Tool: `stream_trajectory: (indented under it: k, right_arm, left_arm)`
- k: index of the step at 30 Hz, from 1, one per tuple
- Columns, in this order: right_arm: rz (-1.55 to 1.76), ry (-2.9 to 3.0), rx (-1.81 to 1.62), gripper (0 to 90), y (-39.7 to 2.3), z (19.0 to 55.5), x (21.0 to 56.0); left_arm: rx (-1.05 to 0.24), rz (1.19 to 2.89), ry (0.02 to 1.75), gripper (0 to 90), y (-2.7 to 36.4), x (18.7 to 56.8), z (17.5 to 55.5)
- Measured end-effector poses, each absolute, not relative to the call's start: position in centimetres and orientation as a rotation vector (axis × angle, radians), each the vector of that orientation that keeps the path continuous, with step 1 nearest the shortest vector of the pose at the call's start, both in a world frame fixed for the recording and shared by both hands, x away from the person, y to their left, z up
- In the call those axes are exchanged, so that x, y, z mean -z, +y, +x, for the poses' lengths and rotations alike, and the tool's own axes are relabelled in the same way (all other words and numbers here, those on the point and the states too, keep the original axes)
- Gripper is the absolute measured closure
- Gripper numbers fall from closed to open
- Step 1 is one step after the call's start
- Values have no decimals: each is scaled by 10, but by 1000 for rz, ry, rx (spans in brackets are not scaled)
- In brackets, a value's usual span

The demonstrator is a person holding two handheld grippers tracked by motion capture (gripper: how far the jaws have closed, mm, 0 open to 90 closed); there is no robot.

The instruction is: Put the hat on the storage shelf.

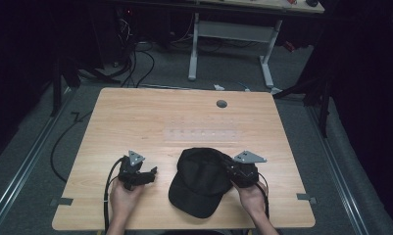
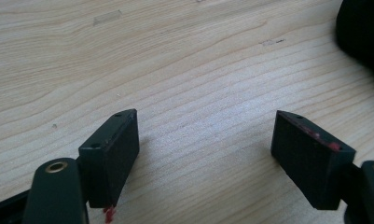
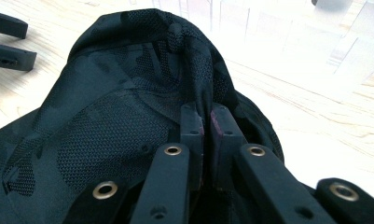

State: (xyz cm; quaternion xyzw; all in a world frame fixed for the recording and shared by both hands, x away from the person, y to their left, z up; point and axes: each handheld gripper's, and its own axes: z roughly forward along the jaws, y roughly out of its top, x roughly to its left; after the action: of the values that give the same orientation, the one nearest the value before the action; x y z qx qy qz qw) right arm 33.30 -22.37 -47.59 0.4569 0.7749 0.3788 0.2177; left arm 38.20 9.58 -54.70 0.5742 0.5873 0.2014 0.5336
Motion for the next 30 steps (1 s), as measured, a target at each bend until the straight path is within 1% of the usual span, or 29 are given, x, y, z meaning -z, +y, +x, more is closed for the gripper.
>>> stream_trajectory:
  k: [12,19,23,30]
  right_arm:
    - [1239,2148,-1088,862,-232,338,469]
    - [1198,2143,-1128,864,-236,340,458]
    - [1185,2137,-1163,864,-240,342,451]
    - [1145,2120,-1194,864,-248,344,438]
  left_arm:
    - [-480,1368,1401,237,96,547,382]
    - [-483,1362,1403,244,96,547,382]
    - [-488,1349,1409,269,96,547,383]
    - [-470,1339,1413,266,97,546,383]
